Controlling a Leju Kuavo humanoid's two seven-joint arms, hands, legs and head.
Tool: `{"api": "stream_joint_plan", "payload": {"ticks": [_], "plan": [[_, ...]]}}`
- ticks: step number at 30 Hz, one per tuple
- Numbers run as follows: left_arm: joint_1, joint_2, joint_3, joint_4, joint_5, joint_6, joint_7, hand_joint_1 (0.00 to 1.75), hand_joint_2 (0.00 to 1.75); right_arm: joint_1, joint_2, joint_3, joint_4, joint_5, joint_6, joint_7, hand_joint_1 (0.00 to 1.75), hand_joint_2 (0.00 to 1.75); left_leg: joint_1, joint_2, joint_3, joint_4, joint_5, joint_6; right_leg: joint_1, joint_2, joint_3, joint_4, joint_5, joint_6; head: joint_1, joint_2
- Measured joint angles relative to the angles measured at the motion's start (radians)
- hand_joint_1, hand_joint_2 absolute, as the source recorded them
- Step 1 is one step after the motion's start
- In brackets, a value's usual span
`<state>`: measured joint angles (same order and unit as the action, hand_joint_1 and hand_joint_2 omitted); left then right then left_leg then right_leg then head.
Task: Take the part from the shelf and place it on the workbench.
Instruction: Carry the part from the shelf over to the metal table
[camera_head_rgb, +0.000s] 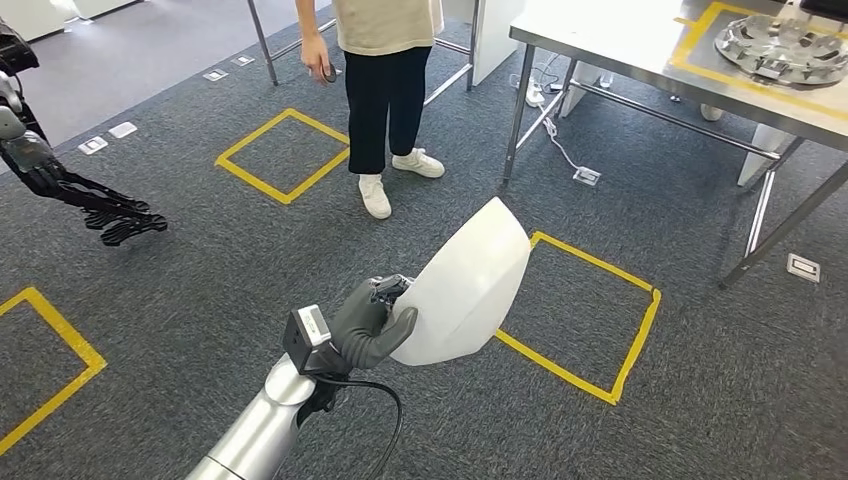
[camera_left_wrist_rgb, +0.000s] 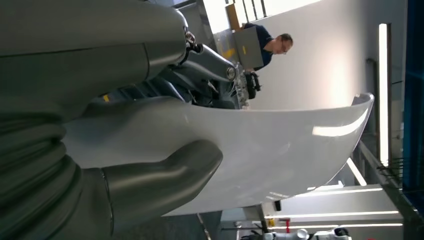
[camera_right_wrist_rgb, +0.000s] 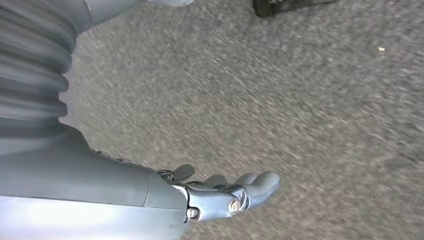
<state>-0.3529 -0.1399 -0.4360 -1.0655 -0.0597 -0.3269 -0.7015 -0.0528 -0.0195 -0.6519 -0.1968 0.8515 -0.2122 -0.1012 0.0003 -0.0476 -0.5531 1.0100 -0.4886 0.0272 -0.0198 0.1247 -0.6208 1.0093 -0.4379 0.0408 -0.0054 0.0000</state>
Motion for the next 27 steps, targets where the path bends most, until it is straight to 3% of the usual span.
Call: {"api": "stream_joint_plan", "payload": {"ticks": [1, 3, 5, 6, 7, 9, 11, 12, 14, 15, 17, 19, 21, 22, 23, 25, 27], "plan": [[-0.001, -0.002, 0.0, -0.002, 0.0, 0.0, 0.0, 1.75, 1.75, 0.001, 0.0, 0.0, 0.0, 0.0, 0.001, 0.001, 0.0, 1.75, 0.002, 0.014, 0.001, -0.004, 0.004, 0.007, 0.002, -0.023, -0.011, 0.022, -0.015, 0.004, 0.004, 0.0], [-0.001, -0.004, 0.0, -0.003, -0.002, 0.0, 0.0, 1.75, 1.75, -0.001, 0.001, 0.0, 0.0, -0.001, 0.002, 0.002, 0.0, 1.75, 0.002, 0.043, 0.001, -0.008, 0.006, 0.016, 0.006, -0.086, -0.062, 0.131, -0.077, 0.008, 0.014, 0.0], [0.0, -0.003, 0.001, -0.002, -0.004, 0.0, 0.0, 1.75, 1.75, -0.003, 0.002, 0.0, 0.0, -0.001, 0.003, 0.004, 0.0, 1.75, -0.001, 0.075, 0.0, -0.008, 0.005, 0.018, 0.004, -0.111, -0.123, 0.262, -0.133, 0.013, 0.018, 0.0], [0.0, -0.003, 0.001, -0.001, -0.004, 0.0, 0.0, 1.75, 1.75, -0.001, 0.004, 0.0, 0.0, 0.0, 0.004, 0.006, 0.0, 1.75, -0.002, 0.091, 0.0, -0.007, 0.003, 0.018, 0.003, -0.115, -0.133, 0.288, -0.137, 0.015, 0.018, 0.0], [0.0, -0.003, 0.001, -0.001, -0.004, 0.001, 0.0, 1.75, 1.75, 0.001, 0.005, 0.0, 0.0, 0.001, 0.006, 0.009, 0.0, 1.75, -0.002, 0.105, 0.0, -0.007, 0.002, 0.017, 0.003, -0.119, -0.121, 0.271, -0.122, 0.016, 0.019, 0.0], [-0.001, -0.003, 0.001, -0.002, -0.004, 0.004, 0.0, 1.75, 1.75, 0.002, 0.005, 0.0, 0.0, 0.006, 0.009, 0.014, 0.0, 1.75, -0.002, 0.131, 0.001, -0.002, -0.003, 0.011, 0.003, -0.147, -0.044, 0.135, -0.061, 0.015, 0.02, 0.0], [-0.002, -0.001, 0.001, -0.006, -0.003, 0.008, 0.0, 1.75, 1.75, -0.001, 0.006, 0.0, 0.0, 0.012, 0.012, 0.015, 0.0, 1.75, -0.006, 0.153, 0.004, 0.003, -0.011, 0.0, 0.006, -0.185, 0.018, 0.022, -0.025, 0.004, 0.02, 0.0], [-0.001, 0.0, 0.001, -0.008, -0.002, 0.01, 0.0, 1.75, 1.75, -0.003, 0.007, 0.001, 0.0, 0.016, 0.014, 0.015, 0.0, 1.75, -0.009, 0.162, 0.006, 0.004, -0.014, -0.006, 0.009, -0.193, 0.027, 0.002, -0.022, -0.003, 0.02, 0.0], [-0.001, 0.003, 0.001, -0.011, -0.002, 0.017, 0.0, 1.75, 1.75, -0.004, 0.008, 0.002, 0.0, 0.027, 0.017, 0.019, 0.0, 1.75, -0.01, 0.178, 0.012, 0.002, -0.017, -0.017, 0.01, -0.174, 0.024, 0.002, -0.021, -0.017, 0.018, 0.0], [-0.001, 0.004, 0.001, -0.012, -0.002, 0.021, 0.0, 1.75, 1.75, -0.004, 0.008, 0.004, 0.0, 0.032, 0.018, 0.022, 0.0, 1.75, -0.009, 0.17, 0.014, 0.005, -0.022, -0.025, 0.008, -0.163, 0.024, 0.0, -0.019, -0.022, 0.017, 0.0], [0.0, 0.009, 0.003, -0.016, -0.002, 0.028, 0.0, 1.75, 1.75, -0.01, 0.008, 0.008, 0.0, 0.042, 0.019, 0.027, 0.0, 1.75, -0.005, 0.116, -0.007, 0.059, -0.058, -0.038, 0.001, -0.143, 0.024, -0.004, -0.014, -0.033, 0.014, 0.0], [0.006, 0.02, 0.007, -0.018, 0.001, 0.032, 0.0, 1.75, 1.75, -0.023, 0.008, 0.012, 0.0, 0.049, 0.02, 0.028, 0.0, 1.75, -0.001, 0.062, -0.068, 0.191, -0.123, -0.044, 0.0, -0.122, 0.022, -0.004, -0.011, -0.04, 0.008, 0.0], [0.015, 0.032, 0.011, -0.018, 0.004, 0.034, 0.0, 1.75, 1.75, -0.033, 0.008, 0.016, 0.0, 0.053, 0.024, 0.026, 0.0, 1.75, -0.001, 0.05, -0.122, 0.293, -0.153, -0.044, 0.0, -0.101, 0.02, -0.004, -0.01, -0.042, 0.003, 0.0], [0.017, 0.036, 0.012, -0.018, 0.005, 0.035, 0.0, 1.75, 1.75, -0.036, 0.008, 0.018, 0.0, 0.057, 0.027, 0.025, 0.0, 1.75, -0.001, 0.049, -0.125, 0.29, -0.137, -0.042, 0.0, -0.093, 0.02, -0.003, -0.01, -0.041, 0.0, 0.0], [0.017, 0.037, 0.014, -0.018, 0.005, 0.035, 0.0, 1.75, 1.75, -0.038, 0.008, 0.021, 0.0, 0.061, 0.029, 0.025, 0.0, 1.75, -0.001, 0.048, -0.108, 0.245, -0.104, -0.04, 0.0, -0.086, 0.021, -0.003, -0.01, -0.041, -0.002, 0.0], [0.014, 0.039, 0.016, -0.018, 0.005, 0.035, 0.0, 1.75, 1.75, -0.044, 0.008, 0.028, 0.0, 0.07, 0.033, 0.025, 0.0, 1.75, -0.001, 0.04, -0.046, 0.1, -0.032, -0.033, 0.002, -0.076, 0.021, -0.001, -0.01, -0.035, -0.005, 0.0], [0.009, 0.041, 0.016, -0.016, 0.005, 0.034, 0.0, 1.75, 1.75, -0.051, 0.008, 0.032, 0.0, 0.073, 0.032, 0.025, 0.0, 1.75, -0.003, 0.032, -0.012, 0.015, -0.001, -0.024, 0.004, -0.07, 0.018, 0.0, -0.009, -0.023, -0.006, 0.0]]}}
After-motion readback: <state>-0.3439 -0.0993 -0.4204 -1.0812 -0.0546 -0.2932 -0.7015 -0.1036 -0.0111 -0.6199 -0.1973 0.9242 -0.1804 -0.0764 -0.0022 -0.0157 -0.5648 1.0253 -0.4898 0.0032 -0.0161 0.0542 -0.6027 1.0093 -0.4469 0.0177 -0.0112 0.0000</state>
